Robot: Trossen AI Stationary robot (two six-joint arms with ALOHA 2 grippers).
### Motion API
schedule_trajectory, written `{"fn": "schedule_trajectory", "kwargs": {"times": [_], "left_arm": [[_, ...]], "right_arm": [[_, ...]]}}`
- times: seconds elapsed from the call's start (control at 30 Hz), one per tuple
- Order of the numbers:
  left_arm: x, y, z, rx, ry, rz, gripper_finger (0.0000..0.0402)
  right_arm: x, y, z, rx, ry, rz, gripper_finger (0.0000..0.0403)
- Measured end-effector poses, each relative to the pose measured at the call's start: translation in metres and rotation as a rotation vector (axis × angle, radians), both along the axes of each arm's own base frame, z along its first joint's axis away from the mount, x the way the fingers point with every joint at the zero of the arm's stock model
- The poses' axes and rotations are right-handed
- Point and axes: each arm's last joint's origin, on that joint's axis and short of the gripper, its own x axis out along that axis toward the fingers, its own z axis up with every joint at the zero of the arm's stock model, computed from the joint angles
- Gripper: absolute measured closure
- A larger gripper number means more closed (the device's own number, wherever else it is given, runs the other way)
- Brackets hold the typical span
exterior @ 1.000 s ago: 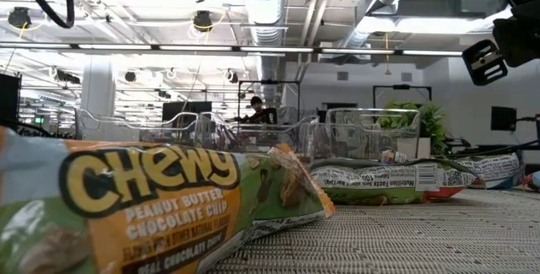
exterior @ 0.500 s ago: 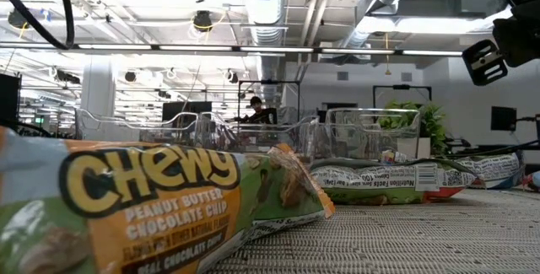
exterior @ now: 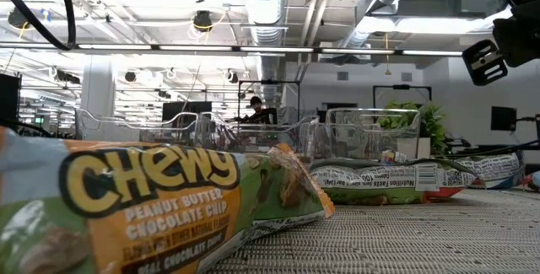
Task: Pick and place Granola Bars by type
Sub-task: Put the red granola bar into the middle transparent bin
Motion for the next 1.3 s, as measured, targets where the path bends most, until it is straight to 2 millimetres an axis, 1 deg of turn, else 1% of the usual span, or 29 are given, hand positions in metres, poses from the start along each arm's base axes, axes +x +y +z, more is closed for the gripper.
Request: {"fn": "schedule_trajectory", "kwargs": {"times": [0.13,0.27,0.37,0.57,0.67,1.03,1.17,1.3], "left_arm": [[0.000,0.000,0.000,-0.005,-0.003,0.015,0.0280],[0.002,-0.003,0.004,-0.023,-0.011,0.023,0.0287],[0.006,-0.008,0.011,-0.082,-0.038,0.038,0.0287],[0.008,-0.008,0.027,-0.182,-0.069,0.108,0.0287],[0.008,-0.006,0.033,-0.194,-0.087,0.117,0.0287],[0.004,-0.004,0.032,-0.173,-0.058,0.052,0.0287],[0.005,-0.004,0.030,-0.162,-0.057,0.036,0.0274],[0.004,-0.004,0.027,-0.159,-0.070,0.035,0.0242]], "right_arm": [[0.000,0.000,0.000,0.000,0.000,0.000,0.0341],[0.000,0.000,0.000,0.000,0.000,0.000,0.0341],[0.000,0.000,0.000,0.000,0.000,0.000,0.0341],[0.000,0.000,0.000,0.001,-0.001,-0.001,0.0341],[0.000,0.000,0.000,0.001,-0.002,-0.001,0.0341],[0.000,0.000,0.000,0.001,-0.002,-0.001,0.0341],[0.000,0.000,0.000,0.001,-0.003,-0.001,0.0341],[0.000,0.000,0.000,0.002,-0.002,-0.001,0.0341]]}}
